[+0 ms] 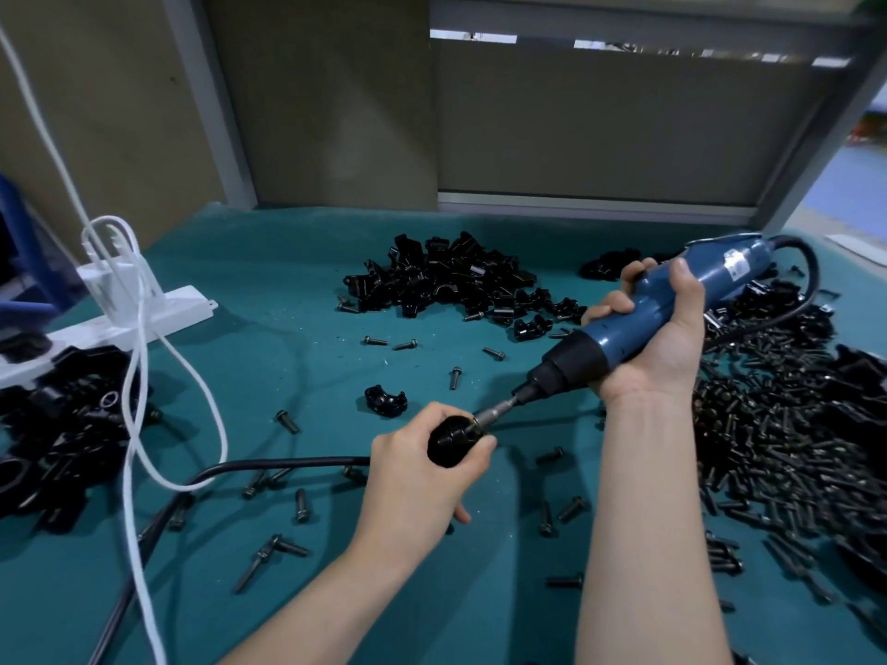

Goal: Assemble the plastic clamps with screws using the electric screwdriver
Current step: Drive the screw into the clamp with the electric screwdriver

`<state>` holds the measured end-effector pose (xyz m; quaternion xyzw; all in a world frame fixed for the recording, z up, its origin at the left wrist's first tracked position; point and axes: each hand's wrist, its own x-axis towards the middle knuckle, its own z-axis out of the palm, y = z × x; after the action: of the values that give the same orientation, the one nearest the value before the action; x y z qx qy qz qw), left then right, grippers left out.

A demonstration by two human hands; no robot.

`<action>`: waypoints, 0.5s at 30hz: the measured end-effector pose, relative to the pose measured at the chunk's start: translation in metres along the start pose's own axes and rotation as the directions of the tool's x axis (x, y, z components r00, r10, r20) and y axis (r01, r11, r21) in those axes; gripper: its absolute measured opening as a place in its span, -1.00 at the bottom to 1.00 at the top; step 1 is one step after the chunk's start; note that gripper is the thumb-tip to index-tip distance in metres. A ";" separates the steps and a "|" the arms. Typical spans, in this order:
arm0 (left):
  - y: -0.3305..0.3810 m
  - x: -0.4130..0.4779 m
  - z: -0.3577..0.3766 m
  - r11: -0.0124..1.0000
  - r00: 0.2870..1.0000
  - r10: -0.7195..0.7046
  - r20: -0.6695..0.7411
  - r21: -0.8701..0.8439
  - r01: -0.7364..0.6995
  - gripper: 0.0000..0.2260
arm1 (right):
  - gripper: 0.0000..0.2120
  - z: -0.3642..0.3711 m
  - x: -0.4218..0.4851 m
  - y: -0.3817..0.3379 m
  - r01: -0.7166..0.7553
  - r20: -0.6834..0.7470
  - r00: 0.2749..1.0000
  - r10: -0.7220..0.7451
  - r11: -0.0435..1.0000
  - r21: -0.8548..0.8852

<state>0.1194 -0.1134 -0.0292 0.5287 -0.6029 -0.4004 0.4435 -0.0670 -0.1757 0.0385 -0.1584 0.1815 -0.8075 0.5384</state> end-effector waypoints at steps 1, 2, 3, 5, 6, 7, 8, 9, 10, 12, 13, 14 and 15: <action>0.000 0.000 0.000 1.000 1.000 0.001 0.004 -0.003 -0.001 -0.87 | -0.90 0.000 0.000 0.000 0.003 0.008 1.000 -0.003 1.000 0.005; 0.001 0.000 -0.001 1.000 1.000 0.000 0.008 -0.008 0.000 -0.86 | -0.90 0.001 0.000 0.000 0.006 0.016 1.000 -0.006 1.000 0.006; 0.001 0.000 -0.001 1.000 1.000 -0.002 0.011 -0.014 0.002 -0.86 | -0.90 0.001 0.000 0.000 0.008 0.023 1.000 -0.008 1.000 0.008; 0.001 0.000 0.000 1.000 1.000 -0.011 0.011 -0.028 0.011 -0.86 | -0.90 0.001 0.000 0.000 0.011 0.036 0.999 -0.011 1.000 0.008; 0.001 0.000 0.000 0.999 1.000 -0.014 0.011 -0.036 0.015 -0.86 | -0.90 0.001 0.000 0.000 0.011 0.041 0.999 -0.012 1.000 0.009; 0.002 0.000 -0.001 0.999 1.000 -0.017 0.012 -0.046 0.018 -0.86 | -0.90 0.001 0.000 0.000 0.011 0.046 0.999 -0.011 1.000 0.013; 0.002 0.001 -0.001 0.998 1.000 -0.021 0.018 -0.056 0.022 -0.87 | -0.90 0.001 0.000 0.001 0.009 0.053 0.999 -0.010 1.000 0.020; 0.002 0.001 -0.001 0.997 0.999 -0.028 0.027 -0.067 0.029 -0.87 | -0.90 0.001 0.000 0.001 0.008 0.063 0.998 -0.009 1.000 0.028; 0.001 0.001 -0.002 0.996 0.999 -0.034 0.039 -0.082 0.037 -0.87 | -0.90 0.000 0.000 0.002 0.007 0.077 0.997 -0.010 0.999 0.037; 0.000 0.002 -0.002 0.994 0.996 -0.033 0.081 -0.106 0.042 -0.88 | -0.89 0.000 0.001 0.001 0.002 0.120 0.993 -0.008 0.999 0.054; 0.000 0.003 -0.002 0.993 0.993 -0.028 0.112 -0.111 0.040 -0.90 | -0.87 0.001 0.001 0.001 -0.004 0.152 0.988 -0.006 0.998 0.065; 0.000 0.003 -0.002 0.992 0.989 -0.023 0.145 -0.120 0.041 -0.91 | -0.83 0.001 0.002 0.000 -0.016 0.195 0.981 -0.001 0.996 0.085; 0.000 0.004 -0.003 0.989 0.982 -0.022 0.187 -0.138 0.049 -0.91 | -0.76 0.002 0.002 0.000 -0.035 0.250 0.968 0.004 0.992 0.120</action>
<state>0.1223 -0.1174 -0.0274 0.4670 -0.6017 -0.4977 0.4149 -0.0674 -0.1777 0.0401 -0.2233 0.0639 -0.7855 0.5736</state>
